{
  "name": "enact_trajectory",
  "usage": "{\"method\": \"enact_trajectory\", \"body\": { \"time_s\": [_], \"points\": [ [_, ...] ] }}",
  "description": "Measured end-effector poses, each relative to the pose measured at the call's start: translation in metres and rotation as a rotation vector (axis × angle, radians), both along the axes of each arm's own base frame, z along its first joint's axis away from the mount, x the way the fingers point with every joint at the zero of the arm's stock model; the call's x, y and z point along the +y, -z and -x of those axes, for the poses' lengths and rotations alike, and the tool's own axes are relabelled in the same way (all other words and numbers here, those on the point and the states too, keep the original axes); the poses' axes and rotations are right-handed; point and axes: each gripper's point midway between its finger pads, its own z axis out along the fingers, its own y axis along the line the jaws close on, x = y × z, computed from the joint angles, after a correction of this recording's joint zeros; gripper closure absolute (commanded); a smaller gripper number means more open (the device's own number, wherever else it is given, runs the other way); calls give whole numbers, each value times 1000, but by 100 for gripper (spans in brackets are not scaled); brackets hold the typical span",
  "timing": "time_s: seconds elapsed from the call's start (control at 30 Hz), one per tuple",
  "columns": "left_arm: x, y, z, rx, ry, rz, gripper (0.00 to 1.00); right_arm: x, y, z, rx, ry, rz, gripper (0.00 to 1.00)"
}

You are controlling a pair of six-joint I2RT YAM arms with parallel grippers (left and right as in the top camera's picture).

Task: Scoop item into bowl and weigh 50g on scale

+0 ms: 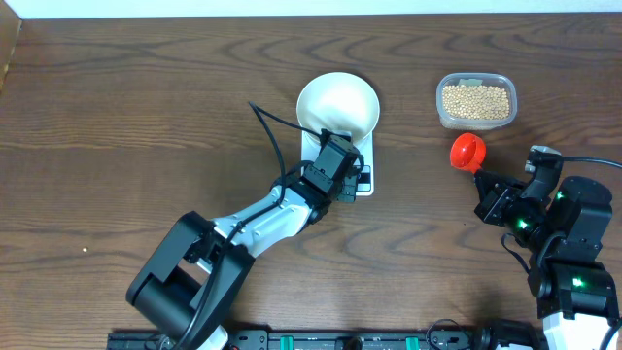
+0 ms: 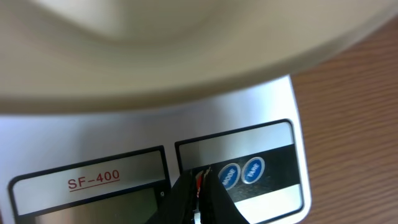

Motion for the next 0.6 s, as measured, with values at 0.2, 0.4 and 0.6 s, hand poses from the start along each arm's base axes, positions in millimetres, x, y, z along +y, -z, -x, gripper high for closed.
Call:
{"method": "enact_trajectory", "body": {
  "time_s": [0.2,0.4,0.6],
  "points": [
    [0,3,0,3,0,-3,93,0,2,2,2,-18,25,99],
    [-1,2,-1,-4,0,3,93,0,3,2,-3,-28,41,99],
    [-2,1,-2,-7,0,5,93,0,3,2,-7,-35,50,99]
  ]
}}
